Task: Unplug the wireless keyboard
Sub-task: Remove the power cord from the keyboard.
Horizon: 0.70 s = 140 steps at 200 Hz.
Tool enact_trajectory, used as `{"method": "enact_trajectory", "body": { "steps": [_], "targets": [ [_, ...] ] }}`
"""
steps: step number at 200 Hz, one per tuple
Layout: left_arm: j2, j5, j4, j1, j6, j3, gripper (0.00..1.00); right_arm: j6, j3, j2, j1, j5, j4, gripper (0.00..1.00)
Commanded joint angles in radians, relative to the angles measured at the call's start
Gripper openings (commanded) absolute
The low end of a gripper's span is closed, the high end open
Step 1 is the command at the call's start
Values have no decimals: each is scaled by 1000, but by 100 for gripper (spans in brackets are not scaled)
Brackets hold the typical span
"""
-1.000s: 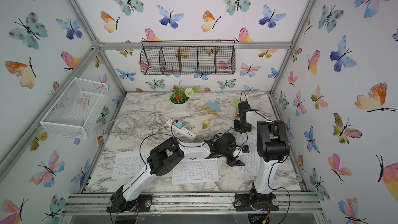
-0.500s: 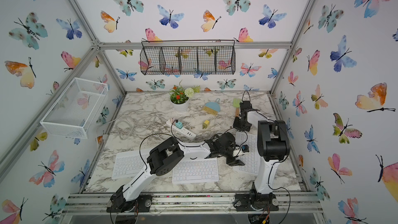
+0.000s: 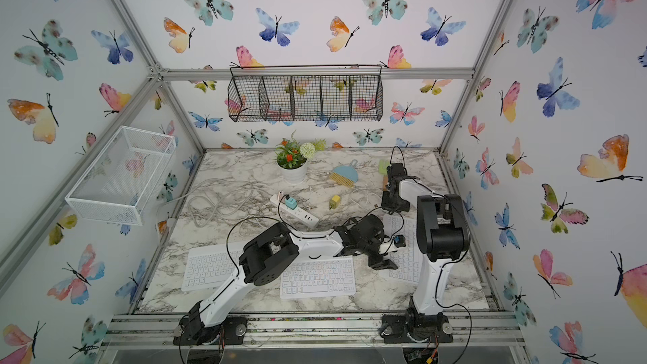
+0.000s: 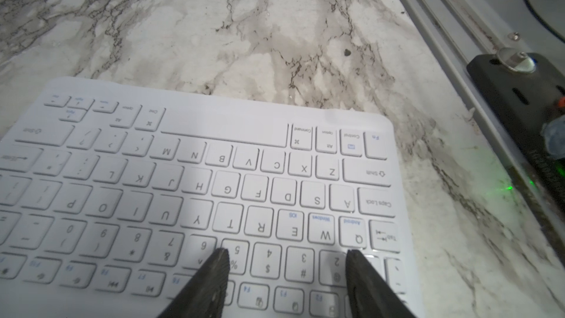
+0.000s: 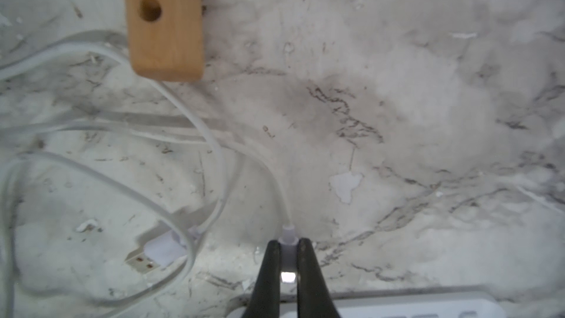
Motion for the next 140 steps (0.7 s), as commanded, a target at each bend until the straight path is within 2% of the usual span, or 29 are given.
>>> {"method": "enact_trajectory", "body": {
  "steps": [1, 28, 68, 107, 140],
  "targets": [
    [62, 48, -152, 8, -54, 16, 63, -44, 36, 32, -3, 55, -35, 9],
    [36, 61, -133, 6, -71, 23, 64, -81, 81, 44, -3, 43, -74, 20],
    [-27, 63, -101, 8, -118, 55, 70, -116, 65, -56, -3, -38, -48, 39],
    [-106, 64, -18, 34, -208, 52, 75, -128, 74, -116, -4, -19, -79, 45],
    [-192, 58, -15, 109, -321, 32, 78, -148, 65, -180, -4, -58, -72, 45]
  ]
}}
